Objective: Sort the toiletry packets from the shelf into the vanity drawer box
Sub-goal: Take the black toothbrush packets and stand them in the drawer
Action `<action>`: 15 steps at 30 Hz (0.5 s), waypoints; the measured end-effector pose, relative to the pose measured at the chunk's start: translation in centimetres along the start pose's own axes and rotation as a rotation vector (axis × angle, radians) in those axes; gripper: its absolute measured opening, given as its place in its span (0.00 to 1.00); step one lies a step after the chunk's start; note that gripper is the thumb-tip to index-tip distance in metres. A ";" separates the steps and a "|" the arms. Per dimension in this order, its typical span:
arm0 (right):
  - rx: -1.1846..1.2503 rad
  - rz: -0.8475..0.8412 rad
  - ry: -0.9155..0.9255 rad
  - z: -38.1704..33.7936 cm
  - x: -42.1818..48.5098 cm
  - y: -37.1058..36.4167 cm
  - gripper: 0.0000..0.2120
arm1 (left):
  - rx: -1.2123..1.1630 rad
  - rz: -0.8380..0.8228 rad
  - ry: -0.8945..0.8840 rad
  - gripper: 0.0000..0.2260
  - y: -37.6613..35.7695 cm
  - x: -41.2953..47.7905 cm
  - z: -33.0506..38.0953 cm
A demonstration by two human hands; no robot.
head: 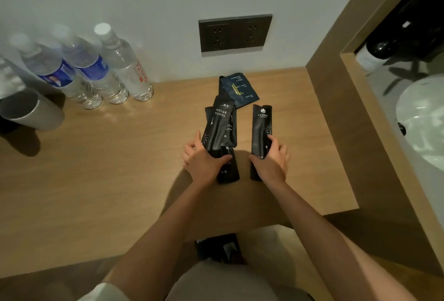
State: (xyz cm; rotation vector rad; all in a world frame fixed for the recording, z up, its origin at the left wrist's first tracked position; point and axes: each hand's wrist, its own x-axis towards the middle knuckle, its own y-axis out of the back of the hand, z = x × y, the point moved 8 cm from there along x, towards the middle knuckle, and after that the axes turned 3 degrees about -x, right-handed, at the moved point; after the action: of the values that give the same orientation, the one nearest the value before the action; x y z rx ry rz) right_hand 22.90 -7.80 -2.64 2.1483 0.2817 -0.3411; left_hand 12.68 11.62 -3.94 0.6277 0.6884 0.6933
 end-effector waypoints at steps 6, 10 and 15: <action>0.025 -0.029 0.034 -0.4 0.6 0.1 0.37 | 0.056 -0.002 -0.020 0.54 -0.4 0.3 0.3; 0.083 -0.054 -0.004 -0.2 1.2 0.0 0.40 | 0.003 -0.005 0.007 0.53 -0.5 0.2 0.5; 0.123 -0.078 -0.027 0.1 1.3 0.1 0.40 | -0.026 0.058 0.004 0.42 -0.1 -0.8 0.4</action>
State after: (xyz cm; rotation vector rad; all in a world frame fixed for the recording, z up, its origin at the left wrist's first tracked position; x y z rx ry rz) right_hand 24.14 -7.87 -3.05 2.2551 0.3375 -0.4421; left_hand 12.61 10.87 -3.49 0.6247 0.6657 0.7567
